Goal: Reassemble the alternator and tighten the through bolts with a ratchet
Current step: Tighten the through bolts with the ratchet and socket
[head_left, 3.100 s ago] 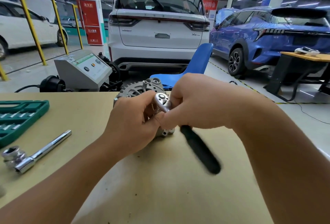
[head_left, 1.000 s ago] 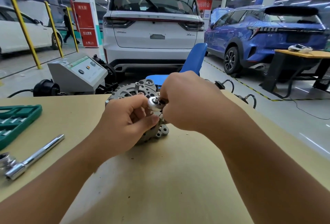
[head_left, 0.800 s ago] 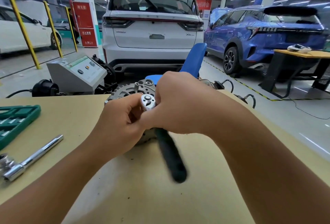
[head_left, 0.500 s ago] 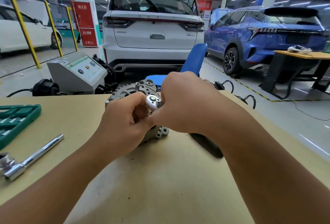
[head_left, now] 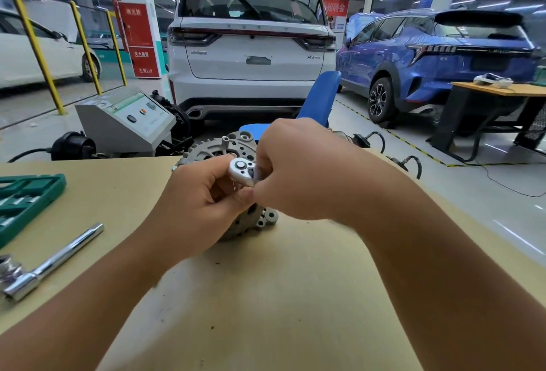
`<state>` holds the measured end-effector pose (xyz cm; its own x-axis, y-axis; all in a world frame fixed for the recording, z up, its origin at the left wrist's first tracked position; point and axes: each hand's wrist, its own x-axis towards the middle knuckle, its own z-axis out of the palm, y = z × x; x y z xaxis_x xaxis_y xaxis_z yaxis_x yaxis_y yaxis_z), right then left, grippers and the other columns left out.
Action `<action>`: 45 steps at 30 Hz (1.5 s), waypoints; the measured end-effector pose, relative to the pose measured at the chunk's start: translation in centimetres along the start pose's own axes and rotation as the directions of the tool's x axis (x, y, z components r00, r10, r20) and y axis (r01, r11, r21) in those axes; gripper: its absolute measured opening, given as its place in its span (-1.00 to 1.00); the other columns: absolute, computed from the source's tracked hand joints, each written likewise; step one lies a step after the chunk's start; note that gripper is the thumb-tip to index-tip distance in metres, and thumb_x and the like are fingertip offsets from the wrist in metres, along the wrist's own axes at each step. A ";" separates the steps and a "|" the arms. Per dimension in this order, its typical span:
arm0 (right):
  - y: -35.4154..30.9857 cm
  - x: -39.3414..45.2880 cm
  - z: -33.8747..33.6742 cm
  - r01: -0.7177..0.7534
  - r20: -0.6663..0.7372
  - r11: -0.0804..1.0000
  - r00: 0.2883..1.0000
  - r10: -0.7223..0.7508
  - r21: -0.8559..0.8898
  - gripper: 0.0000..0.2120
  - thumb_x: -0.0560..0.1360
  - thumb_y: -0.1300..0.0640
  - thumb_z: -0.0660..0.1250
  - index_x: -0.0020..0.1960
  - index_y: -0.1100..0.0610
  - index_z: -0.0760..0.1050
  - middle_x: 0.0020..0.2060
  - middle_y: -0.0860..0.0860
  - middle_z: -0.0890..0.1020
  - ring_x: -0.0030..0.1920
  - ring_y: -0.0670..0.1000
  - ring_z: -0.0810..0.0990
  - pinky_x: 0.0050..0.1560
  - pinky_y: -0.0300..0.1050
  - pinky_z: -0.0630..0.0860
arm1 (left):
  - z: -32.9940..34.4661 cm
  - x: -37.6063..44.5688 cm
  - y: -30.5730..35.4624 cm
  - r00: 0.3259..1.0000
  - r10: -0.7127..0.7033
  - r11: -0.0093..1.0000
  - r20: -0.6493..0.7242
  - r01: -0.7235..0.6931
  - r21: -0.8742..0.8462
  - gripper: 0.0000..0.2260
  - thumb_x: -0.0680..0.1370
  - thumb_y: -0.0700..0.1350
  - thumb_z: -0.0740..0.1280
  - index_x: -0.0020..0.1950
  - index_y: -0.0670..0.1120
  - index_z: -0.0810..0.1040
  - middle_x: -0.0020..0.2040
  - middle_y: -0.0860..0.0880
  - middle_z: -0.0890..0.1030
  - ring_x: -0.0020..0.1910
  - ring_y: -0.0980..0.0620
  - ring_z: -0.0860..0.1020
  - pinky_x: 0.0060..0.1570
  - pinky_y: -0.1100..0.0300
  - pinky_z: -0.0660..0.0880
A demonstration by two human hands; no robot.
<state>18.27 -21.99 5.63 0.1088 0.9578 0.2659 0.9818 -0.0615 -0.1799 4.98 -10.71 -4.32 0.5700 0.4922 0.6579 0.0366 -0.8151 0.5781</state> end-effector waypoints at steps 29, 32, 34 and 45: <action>-0.2 -0.1 0.2 -0.009 -0.007 1.000 1.000 0.009 -0.027 -0.67 0.41 0.09 0.41 -0.39 0.08 0.30 -0.49 -0.02 0.39 -0.49 0.02 0.32 -0.47 -0.21 0.23 | 0.5 -0.1 0.1 1.000 0.012 0.995 -0.029 -0.009 0.099 -0.87 0.49 0.10 0.37 -0.19 0.08 0.58 -0.40 0.12 0.48 -0.42 0.13 0.36 -0.38 0.18 0.32; 0.0 -0.2 -0.1 -0.018 0.025 1.000 1.000 0.018 0.002 -0.65 0.37 0.01 0.45 -0.41 0.09 0.33 -0.62 -0.07 0.40 -0.54 -0.01 0.31 -0.52 -0.27 0.25 | 0.3 0.1 0.0 1.000 -0.019 0.997 -0.004 0.019 0.075 -0.87 0.48 0.05 0.41 -0.15 0.01 0.63 -0.37 0.07 0.55 -0.41 0.09 0.40 -0.38 0.09 0.37; 0.1 -0.2 -0.1 0.003 0.015 1.000 1.000 -0.002 -0.019 -0.73 0.44 0.06 0.39 -0.34 0.07 0.36 -0.45 -0.04 0.46 -0.46 0.02 0.38 -0.44 -0.18 0.29 | -0.2 0.2 -0.1 0.999 -0.006 0.998 0.051 0.003 0.063 -0.82 0.52 0.07 0.43 -0.05 -0.03 0.67 -0.34 0.04 0.55 -0.40 0.08 0.38 -0.36 0.12 0.34; 0.4 0.2 0.0 -0.060 -0.034 0.998 0.998 0.059 -0.020 -0.72 0.37 0.06 0.46 -0.37 0.11 0.40 -0.48 -0.01 0.40 -0.45 0.07 0.37 -0.41 -0.18 0.31 | 0.3 0.0 0.3 0.998 -0.028 0.990 -0.050 0.035 0.137 -0.87 0.50 0.01 0.49 -0.18 0.11 0.57 -0.37 0.13 0.56 -0.41 0.07 0.47 -0.39 0.16 0.41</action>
<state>18.65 -21.84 5.58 0.1722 0.9423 0.2872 0.9763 -0.1244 -0.1770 5.26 -11.08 -4.25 0.5266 0.5300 0.6647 0.1687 -0.8315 0.5293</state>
